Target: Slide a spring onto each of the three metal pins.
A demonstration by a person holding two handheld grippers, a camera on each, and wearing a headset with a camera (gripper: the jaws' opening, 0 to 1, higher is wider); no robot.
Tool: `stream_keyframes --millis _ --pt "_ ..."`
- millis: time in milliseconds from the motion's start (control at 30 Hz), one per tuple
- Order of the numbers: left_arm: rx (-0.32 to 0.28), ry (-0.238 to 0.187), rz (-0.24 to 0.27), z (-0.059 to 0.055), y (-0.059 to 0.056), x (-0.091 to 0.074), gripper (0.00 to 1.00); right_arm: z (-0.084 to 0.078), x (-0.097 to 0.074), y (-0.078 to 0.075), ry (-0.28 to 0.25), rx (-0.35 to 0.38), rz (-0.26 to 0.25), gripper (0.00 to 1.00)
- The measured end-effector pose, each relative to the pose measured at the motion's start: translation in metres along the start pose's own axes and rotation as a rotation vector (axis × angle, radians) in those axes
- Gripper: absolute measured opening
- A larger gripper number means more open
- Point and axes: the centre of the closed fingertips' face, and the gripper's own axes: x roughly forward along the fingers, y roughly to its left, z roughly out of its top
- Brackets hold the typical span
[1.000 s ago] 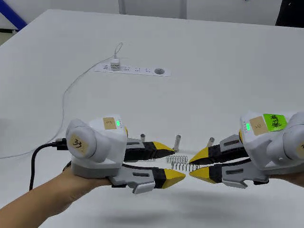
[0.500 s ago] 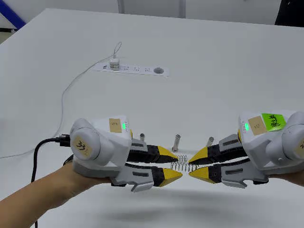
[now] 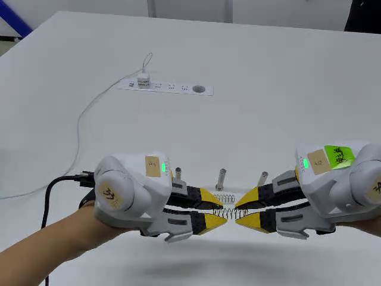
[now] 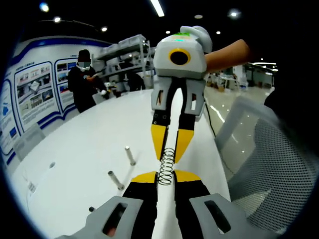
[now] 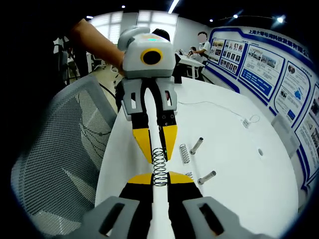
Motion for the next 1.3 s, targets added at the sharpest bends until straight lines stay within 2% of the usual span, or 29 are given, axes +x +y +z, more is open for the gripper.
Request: stream_keyframes --millis 100,200,267,300,433,700,867,967,1233,1300 --pt "-0.004 -0.005 -0.002 0.0012 0.0001 -0.0011 0.11 0.0017 -0.0013 0.0001 0.005 -0.023 -0.006 0.1" --pt "0.023 0.0 -0.011 0.0014 -0.0019 -0.0023 0.1 0.0028 -0.0016 0.0018 0.012 -0.055 -0.007 0.11" --pt "0.017 0.015 -0.024 -0.0002 -0.0046 -0.0026 0.1 0.0034 -0.0008 0.0044 0.02 -0.085 0.0 0.11" --pt "0.046 0.027 -0.024 -0.0008 -0.0052 -0.0025 0.1 0.0032 0.0001 0.005 0.029 -0.105 -0.002 0.11" --pt "0.066 0.041 -0.026 -0.0023 -0.0061 -0.0017 0.09 0.0017 0.0014 0.0045 0.041 -0.119 -0.001 0.11" --pt "0.072 0.032 -0.023 0.0014 -0.0038 -0.0045 0.09 0.0094 -0.0014 -0.0001 -0.012 -0.072 -0.007 0.13" --pt "0.087 0.036 -0.031 0.0032 -0.0045 -0.0058 0.09 0.0043 0.0006 -0.0004 0.006 -0.055 0.001 0.16" --pt "0.102 0.047 -0.034 0.0019 -0.0056 -0.0058 0.09 0.0036 0.0001 0.0008 0.001 -0.04 0.01 0.12" --pt "0.119 0.045 -0.034 0.005 -0.0066 -0.0062 0.09 0.0044 -0.0025 0.0031 -0.012 0.036 0.024 0.11" --pt "0.129 0.043 -0.031 0.0063 -0.0065 -0.0065 0.09 0.0075 -0.0059 0.0035 -0.02 0.035 0.025 0.11"
